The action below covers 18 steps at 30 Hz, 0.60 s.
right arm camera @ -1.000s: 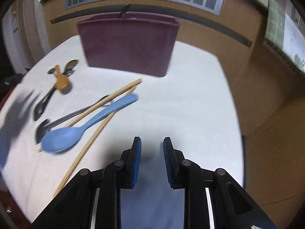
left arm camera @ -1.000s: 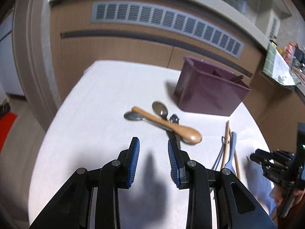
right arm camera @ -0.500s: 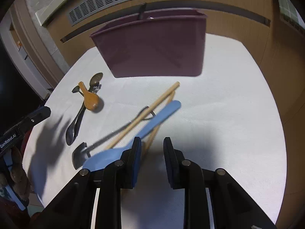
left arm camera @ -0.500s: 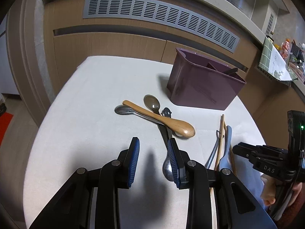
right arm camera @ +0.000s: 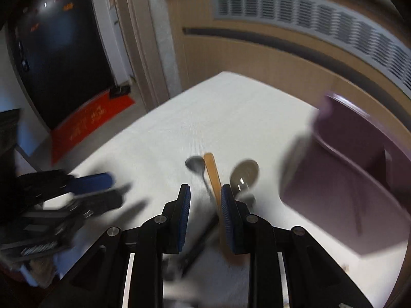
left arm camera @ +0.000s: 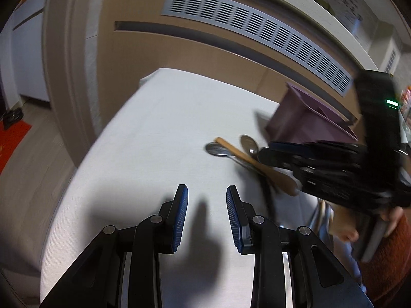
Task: Organize utensils
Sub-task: 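Grasp the wooden spoon by its handle with the right tool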
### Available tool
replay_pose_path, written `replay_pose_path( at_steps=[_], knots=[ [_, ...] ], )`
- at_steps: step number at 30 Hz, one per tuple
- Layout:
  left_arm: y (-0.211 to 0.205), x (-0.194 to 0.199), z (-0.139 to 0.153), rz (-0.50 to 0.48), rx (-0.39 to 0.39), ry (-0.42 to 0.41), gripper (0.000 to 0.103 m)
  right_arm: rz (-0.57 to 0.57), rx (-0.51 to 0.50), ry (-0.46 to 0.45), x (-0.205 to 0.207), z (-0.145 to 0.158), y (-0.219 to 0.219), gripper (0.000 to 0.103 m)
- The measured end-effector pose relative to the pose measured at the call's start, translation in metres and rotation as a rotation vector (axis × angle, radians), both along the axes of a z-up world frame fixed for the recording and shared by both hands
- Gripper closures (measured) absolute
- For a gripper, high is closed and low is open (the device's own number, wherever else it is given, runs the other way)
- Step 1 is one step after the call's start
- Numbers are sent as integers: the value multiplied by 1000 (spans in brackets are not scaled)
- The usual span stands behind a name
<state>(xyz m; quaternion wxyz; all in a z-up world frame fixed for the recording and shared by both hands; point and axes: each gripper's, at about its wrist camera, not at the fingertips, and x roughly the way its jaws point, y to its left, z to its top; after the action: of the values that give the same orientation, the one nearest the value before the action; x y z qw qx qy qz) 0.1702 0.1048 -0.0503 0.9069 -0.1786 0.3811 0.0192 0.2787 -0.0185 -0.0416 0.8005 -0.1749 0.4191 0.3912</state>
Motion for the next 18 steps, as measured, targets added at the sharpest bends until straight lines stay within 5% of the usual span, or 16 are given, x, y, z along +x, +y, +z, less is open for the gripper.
replay_pose_path(
  at_steps=[4,7,9,18],
  knots=[
    [9,-2,-4,6,-20,0,71,-7,-95,22,15,-20,23,83],
    [11,-3,-6,-1,-32,0,71,-30,-59,121,25,-27,14,85],
    [9,-2,-5,-8,-38,3,71,-56,-30,158,23,-25,-2,94],
    [-18,11,-9,-110,-65,22,71,-269,144,149,-28,1,-123,94]
  ],
)
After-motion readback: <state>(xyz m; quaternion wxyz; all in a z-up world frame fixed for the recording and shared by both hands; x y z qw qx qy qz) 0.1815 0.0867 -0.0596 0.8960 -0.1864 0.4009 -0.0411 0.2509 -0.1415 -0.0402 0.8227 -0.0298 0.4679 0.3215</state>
